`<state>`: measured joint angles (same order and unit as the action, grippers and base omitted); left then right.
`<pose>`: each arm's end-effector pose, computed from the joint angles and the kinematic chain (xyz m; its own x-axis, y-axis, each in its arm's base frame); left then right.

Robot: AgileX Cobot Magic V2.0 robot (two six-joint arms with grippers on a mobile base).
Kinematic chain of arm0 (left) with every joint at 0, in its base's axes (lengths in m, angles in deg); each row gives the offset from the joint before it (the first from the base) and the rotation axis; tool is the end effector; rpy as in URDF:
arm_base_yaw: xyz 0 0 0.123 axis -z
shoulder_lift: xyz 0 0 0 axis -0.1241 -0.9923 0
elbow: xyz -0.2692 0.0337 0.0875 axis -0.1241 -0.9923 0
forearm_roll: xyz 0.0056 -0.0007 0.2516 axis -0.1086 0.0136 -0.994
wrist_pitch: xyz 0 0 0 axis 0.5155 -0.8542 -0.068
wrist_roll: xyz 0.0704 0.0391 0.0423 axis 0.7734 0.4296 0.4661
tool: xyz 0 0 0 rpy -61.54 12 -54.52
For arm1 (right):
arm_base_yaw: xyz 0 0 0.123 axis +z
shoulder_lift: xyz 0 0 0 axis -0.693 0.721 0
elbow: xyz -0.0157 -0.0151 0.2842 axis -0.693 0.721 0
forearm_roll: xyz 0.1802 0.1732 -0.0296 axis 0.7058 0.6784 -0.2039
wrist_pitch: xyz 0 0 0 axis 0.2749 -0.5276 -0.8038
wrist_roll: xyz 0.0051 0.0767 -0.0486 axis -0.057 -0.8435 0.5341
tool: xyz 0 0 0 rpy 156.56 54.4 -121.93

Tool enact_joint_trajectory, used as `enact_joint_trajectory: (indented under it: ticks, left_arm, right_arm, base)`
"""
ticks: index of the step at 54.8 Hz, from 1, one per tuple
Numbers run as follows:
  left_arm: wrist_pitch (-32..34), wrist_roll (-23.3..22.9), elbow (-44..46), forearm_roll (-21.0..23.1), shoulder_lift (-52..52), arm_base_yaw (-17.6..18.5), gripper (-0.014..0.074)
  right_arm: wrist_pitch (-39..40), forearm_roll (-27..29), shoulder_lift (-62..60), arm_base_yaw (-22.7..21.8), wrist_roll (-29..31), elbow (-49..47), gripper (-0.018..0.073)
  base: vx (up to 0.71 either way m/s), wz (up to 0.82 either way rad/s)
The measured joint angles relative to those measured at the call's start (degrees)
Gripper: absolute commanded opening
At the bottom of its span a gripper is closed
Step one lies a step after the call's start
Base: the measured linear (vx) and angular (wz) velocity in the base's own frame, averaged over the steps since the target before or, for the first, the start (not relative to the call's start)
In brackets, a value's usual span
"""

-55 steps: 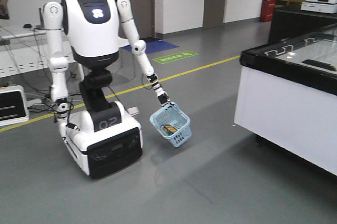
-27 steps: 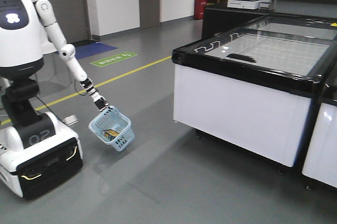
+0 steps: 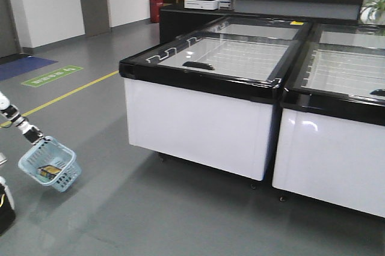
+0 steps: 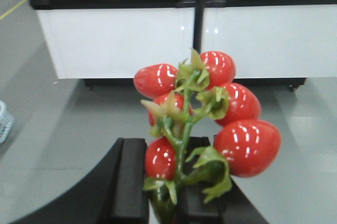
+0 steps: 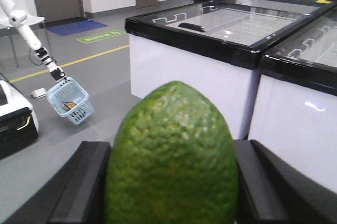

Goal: Pick snacks and fruit into basket

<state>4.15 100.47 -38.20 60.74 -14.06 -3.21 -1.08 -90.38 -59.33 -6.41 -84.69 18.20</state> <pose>0.0402 -0.0305 0.3944 -0.2950 0.1165 -0.9484 0.3826 0.9239 -0.0055 0.0495 -0.0087 0.3771 -0.1438 -0.0681 -0.9873 -0.2323 0.9721 -0.0332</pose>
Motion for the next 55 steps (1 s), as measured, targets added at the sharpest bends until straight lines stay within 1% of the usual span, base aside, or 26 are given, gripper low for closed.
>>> enact_joint_trajectory:
  ticks: [35,55]
  left_arm:
    - [0.0,0.0,0.0,0.0,0.0,0.0,-0.0008]
    - [0.0,0.0,0.0,0.0,0.0,0.0,-0.0008]
  right_arm:
    - [0.0,0.0,0.0,0.0,0.0,0.0,-0.0004]
    - [0.0,0.0,0.0,0.0,0.0,0.0,-0.0004]
  base:
    - [0.12,-0.45]
    - [0.11,-0.27]
